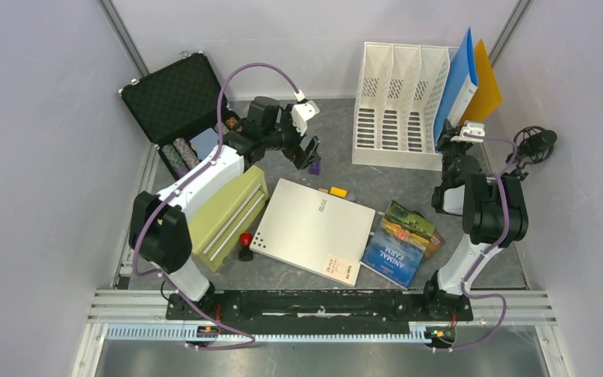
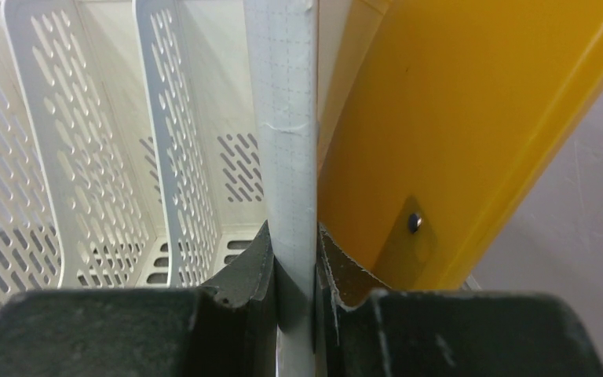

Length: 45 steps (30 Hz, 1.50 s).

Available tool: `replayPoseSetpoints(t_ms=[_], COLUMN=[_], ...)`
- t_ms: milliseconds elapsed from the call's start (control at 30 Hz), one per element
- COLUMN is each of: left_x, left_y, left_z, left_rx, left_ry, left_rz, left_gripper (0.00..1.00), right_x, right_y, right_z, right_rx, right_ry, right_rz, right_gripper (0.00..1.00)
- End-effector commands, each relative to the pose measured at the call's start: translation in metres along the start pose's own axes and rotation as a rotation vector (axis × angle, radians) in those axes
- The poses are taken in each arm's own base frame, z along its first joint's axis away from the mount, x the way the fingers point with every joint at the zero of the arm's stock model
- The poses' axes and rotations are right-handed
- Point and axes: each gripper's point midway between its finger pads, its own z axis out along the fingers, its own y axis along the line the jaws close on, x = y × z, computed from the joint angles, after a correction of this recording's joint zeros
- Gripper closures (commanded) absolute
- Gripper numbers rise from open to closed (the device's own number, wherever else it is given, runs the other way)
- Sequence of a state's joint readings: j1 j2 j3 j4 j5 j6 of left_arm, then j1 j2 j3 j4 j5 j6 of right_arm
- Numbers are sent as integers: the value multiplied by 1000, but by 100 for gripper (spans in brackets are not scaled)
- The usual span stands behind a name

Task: Organize the desk
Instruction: Place the folder in the storage box, then pick up the folder from the corner of the board.

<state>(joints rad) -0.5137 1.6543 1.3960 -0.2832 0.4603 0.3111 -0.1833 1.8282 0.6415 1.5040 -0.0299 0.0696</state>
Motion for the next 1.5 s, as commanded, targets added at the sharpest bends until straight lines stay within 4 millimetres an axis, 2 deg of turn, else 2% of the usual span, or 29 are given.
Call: replayPoseSetpoints(t_ms=[0,133,200,467,567,700,867,967,1033,1067,1100,1167,1267,1333,1467], left_x=[-21,-21,-23,-27,-26,-22,-11,1,10,16,22,39,62,80,111], left_y=[-6,-7,-7,-8,-5,4,11,7,1,-4,-11,-28,-52,-61,-81], left_z=[-3,-5,-7,-18,-22,-28,-44,-60,-72,-78,-84,-96,-111,-116,-118], left_rx=[29,33,31,13,-13,-73,-149,-167,-158,-144,-119,-43,18,4,-18], left_ry=[-46,-44,-47,-47,-37,-15,34,73,107,128,153,215,314,390,526], left_rz=[-8,-5,2,22,23,23,51,88,118,138,157,197,293,397,655], left_gripper=[0,0,0,0,0,0,0,0,0,0,0,0,0,0,0], right_x=[-59,-56,-58,-86,-99,-117,-132,-129,-117,-101,-99,-80,-50,-42,-30], right_y=[2,1,0,-5,-5,2,16,42,69,82,99,127,171,202,246], right_z=[-9,-14,-14,-10,-13,-26,-57,-75,-83,-88,-93,-110,-146,-172,-204], right_rx=[-14,-9,-6,22,21,-19,-107,-287,-471,-565,-676,-838,-1010,-1110,-1283], right_ry=[-241,-211,-202,-210,-215,-226,-232,-194,-100,-10,28,151,268,286,377], right_rz=[-59,-67,-69,-66,-67,-111,-144,-161,-179,-160,-148,-149,-318,-362,-308], right_gripper=[74,48,41,32,25,4,2,2,2,2,2,2,2,2,2])
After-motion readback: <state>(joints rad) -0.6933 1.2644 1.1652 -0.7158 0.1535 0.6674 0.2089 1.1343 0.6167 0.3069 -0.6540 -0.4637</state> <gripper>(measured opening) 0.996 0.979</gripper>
